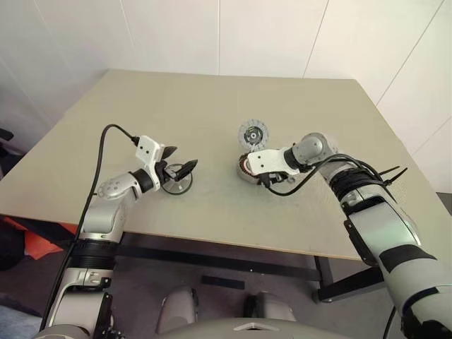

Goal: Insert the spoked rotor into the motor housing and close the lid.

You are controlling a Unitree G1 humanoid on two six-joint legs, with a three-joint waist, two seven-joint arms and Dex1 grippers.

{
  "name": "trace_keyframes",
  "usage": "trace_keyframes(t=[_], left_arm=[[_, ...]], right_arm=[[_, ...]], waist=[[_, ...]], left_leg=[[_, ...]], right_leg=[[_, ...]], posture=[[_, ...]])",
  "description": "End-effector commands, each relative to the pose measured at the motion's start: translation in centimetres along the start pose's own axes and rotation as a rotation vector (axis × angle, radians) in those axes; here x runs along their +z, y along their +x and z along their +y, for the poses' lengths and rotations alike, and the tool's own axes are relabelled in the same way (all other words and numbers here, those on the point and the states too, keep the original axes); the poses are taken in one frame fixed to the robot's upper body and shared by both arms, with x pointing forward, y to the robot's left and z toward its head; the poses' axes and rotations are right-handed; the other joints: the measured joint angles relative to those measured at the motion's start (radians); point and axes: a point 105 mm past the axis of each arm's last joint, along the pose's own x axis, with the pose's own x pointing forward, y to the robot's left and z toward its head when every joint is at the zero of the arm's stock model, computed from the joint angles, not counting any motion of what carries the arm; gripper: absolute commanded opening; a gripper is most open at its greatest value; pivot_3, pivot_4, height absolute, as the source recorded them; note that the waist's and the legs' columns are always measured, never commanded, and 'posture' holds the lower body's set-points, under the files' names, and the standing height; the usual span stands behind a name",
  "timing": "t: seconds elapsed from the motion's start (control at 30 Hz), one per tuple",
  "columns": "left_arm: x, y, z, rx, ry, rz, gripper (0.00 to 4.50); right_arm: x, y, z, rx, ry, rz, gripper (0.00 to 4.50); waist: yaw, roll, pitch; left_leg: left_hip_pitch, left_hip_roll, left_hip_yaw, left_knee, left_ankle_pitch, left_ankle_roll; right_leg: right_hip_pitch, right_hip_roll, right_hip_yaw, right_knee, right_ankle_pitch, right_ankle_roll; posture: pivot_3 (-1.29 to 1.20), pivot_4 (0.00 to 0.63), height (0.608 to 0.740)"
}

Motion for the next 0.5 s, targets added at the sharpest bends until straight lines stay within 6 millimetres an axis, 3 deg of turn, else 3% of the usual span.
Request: trace_keyframes(t=[0.03, 0.5], left_arm=[[1.17, 0.02, 0.18, 0.002, 0.042, -0.033, 4.5], [1.06, 0.0, 0.23, 0.009, 0.043, -0.032, 4.5]], right_arm=[[1.56, 0.64, 0.35, 0.034, -0.034, -0.049, 2.1], [1.24, 0.6, 1.05, 0.075, -0.035, -0.013, 2.1]], waist=[[-0.001, 0.0, 0.0], [-0.006, 0.0, 0.0]], left_leg=[[0.0, 0.0, 0.0, 0.0, 0.0, 0.0], [0.0, 0.0, 0.0, 0.0, 0.0, 0.0]], right_leg=[[0.0, 0.0, 0.0, 0.0, 0.0, 0.0], [0.001, 0.0, 0.0, 0.0, 0.0, 0.0]], posture=[[0.0, 0.0, 0.74], [0.0, 0.0, 0.74]])
